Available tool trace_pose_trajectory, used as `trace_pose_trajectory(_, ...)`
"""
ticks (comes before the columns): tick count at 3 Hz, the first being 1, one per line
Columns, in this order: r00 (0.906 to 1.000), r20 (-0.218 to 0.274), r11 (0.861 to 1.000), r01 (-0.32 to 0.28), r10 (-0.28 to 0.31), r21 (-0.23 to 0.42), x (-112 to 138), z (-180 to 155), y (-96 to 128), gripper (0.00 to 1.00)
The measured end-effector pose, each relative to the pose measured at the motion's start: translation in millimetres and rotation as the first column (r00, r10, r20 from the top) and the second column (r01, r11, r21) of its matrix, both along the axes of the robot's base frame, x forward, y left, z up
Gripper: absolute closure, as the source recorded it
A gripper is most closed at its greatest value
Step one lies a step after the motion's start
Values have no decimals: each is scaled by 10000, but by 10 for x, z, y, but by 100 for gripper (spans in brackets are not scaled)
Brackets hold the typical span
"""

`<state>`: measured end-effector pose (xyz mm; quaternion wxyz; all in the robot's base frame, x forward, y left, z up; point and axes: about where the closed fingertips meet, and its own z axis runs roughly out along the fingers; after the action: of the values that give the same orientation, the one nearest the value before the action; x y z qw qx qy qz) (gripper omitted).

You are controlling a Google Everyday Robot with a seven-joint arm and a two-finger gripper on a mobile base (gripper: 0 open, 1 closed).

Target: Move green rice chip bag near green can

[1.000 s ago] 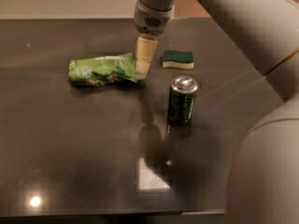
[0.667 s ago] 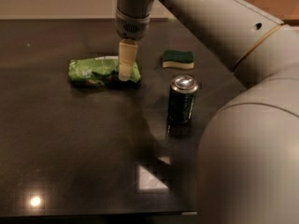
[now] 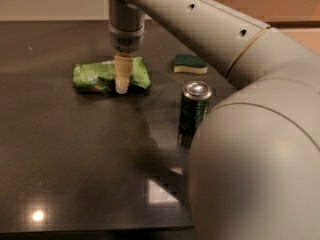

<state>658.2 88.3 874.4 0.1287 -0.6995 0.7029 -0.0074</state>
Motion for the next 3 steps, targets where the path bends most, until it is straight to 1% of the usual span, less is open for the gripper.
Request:
trace_pose_trajectory(1,10000,34,9999,3,-2,-131,63,-184,136,0)
trace_pose_trajectory(2,9999,61,9999,125,-125,-36,135,-290,199,0)
trace_pose_trajectory(3,10000,-3,10000,60,-60,49,160,-328,223,18)
